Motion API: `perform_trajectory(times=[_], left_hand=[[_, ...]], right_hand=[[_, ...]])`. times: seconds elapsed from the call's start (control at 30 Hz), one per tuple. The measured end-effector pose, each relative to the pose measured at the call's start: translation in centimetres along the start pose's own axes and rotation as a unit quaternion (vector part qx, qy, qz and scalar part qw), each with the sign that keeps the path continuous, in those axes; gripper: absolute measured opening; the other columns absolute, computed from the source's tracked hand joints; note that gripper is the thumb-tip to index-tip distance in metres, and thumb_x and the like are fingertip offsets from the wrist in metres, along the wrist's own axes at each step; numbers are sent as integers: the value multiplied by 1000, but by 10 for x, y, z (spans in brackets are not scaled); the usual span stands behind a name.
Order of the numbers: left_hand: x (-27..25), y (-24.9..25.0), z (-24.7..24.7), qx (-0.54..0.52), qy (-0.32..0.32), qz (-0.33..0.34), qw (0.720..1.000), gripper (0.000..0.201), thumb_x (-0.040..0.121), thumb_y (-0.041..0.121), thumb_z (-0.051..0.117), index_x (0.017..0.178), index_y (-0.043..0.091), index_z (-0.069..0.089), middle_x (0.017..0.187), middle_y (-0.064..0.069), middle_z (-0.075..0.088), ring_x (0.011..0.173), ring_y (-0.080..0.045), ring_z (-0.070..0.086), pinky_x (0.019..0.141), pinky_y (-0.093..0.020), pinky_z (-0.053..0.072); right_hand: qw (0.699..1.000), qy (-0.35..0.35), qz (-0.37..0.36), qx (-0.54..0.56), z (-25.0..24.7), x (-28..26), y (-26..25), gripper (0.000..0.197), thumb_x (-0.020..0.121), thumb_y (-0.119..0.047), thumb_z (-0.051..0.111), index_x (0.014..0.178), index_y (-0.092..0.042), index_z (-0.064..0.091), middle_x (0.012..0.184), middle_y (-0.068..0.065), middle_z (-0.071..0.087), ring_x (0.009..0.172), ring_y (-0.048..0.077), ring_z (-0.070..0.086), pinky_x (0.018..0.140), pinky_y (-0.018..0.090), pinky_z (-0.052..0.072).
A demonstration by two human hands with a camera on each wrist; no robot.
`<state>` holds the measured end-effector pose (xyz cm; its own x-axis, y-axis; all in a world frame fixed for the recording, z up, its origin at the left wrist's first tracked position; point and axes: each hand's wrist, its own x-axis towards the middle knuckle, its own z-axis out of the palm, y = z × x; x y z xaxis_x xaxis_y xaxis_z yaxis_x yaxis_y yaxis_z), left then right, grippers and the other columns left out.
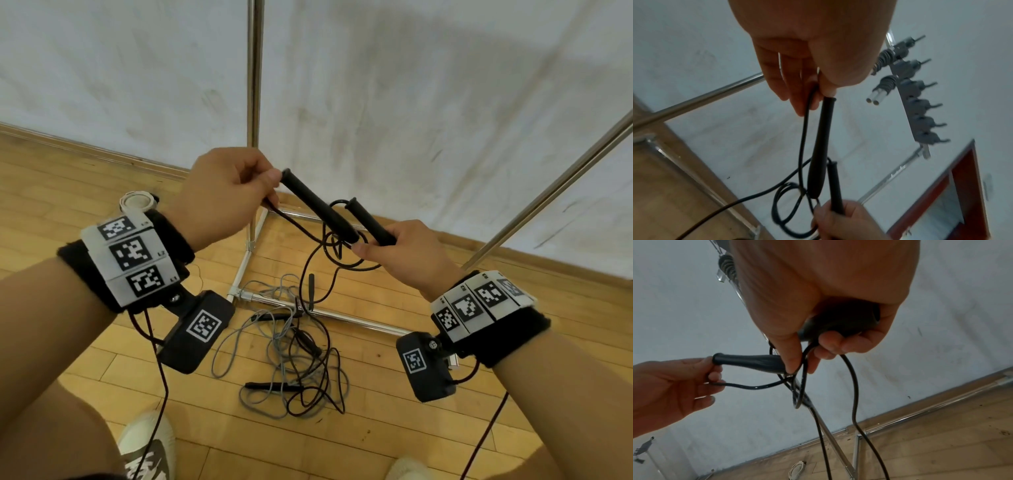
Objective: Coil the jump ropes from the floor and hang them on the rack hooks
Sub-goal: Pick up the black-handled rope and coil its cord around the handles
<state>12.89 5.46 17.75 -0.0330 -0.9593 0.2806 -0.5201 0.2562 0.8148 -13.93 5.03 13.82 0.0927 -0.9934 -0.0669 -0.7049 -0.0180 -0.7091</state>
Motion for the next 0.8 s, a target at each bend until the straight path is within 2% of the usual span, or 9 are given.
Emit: perform_trajectory(times=[0.1, 0.23, 0.37, 0.43, 0.5, 0.57, 0.63, 0.7, 0.8], left_hand=[[6, -9, -5, -41, 37, -70, 996, 20, 99, 22, 55, 86, 15, 67, 75, 1, 75, 68, -13, 74, 63, -32, 61], [8, -20, -5, 14, 31, -114, 993, 23, 97, 22, 55, 80, 12, 68, 67, -3, 74, 60, -13, 73, 60, -35, 60], [6, -22, 2, 137, -17, -81, 987, 26, 86, 28, 55, 68, 12, 65, 57, 0, 70, 52, -10, 69, 50, -25, 51], [5, -22, 8, 171, -49, -68, 982, 24, 84, 30, 57, 67, 13, 62, 55, -3, 67, 46, -9, 62, 44, -24, 47], [4, -21, 15, 196, -75, -52, 976, 25, 84, 31, 60, 66, 13, 60, 54, 1, 58, 42, -5, 50, 40, -17, 35], [1, -18, 21, 186, -112, -40, 975, 25, 85, 33, 60, 67, 16, 59, 55, 5, 53, 43, -3, 46, 38, -11, 31], [-2, -15, 28, 165, -156, -25, 974, 23, 84, 34, 60, 68, 18, 58, 66, 3, 60, 52, -6, 50, 45, -17, 36], [-6, -12, 35, 128, -181, -23, 975, 18, 83, 30, 62, 72, 17, 58, 80, -2, 68, 62, -17, 55, 55, -27, 43], [-10, -6, 43, 51, -212, -33, 975, 14, 81, 24, 69, 84, 20, 56, 77, 2, 64, 65, -17, 58, 63, -34, 51]], right_hand=[[1000, 12, 23, -4, -4, 3, 5, 35, 82, -42, 75, 83, -8, 70, 54, -7, 46, 49, 10, 46, 55, 25, 40], [999, 29, 37, 26, -9, 6, 10, 30, 84, -45, 72, 82, -15, 70, 52, -8, 48, 40, 4, 43, 51, 24, 39], [998, 52, 27, 23, -11, 6, 8, 42, 86, -48, 69, 82, -6, 69, 58, -2, 51, 42, 7, 43, 48, 23, 40], [998, 50, 5, 38, -12, 4, 4, 43, 86, -50, 68, 79, -8, 69, 57, -3, 52, 43, 7, 43, 46, 20, 41], [998, 35, -24, 54, -11, 0, -2, 43, 86, -50, 67, 79, -9, 69, 57, -4, 53, 45, 7, 46, 45, 18, 41], [996, 24, -53, 67, -10, -4, -8, 41, 87, -50, 67, 78, -9, 69, 59, -2, 54, 49, 9, 47, 50, 22, 43], [993, 21, -84, 76, -9, -9, -14, 41, 88, -48, 66, 80, -8, 68, 62, 0, 54, 52, 10, 48, 54, 26, 44], [990, 24, -109, 86, -8, -12, -19, 44, 89, -47, 65, 83, -4, 68, 62, 1, 53, 51, 10, 46, 55, 26, 42], [986, 37, -128, 99, -7, -16, -24, 43, 89, -47, 64, 84, -4, 68, 59, 0, 52, 49, 10, 44, 52, 24, 41]])
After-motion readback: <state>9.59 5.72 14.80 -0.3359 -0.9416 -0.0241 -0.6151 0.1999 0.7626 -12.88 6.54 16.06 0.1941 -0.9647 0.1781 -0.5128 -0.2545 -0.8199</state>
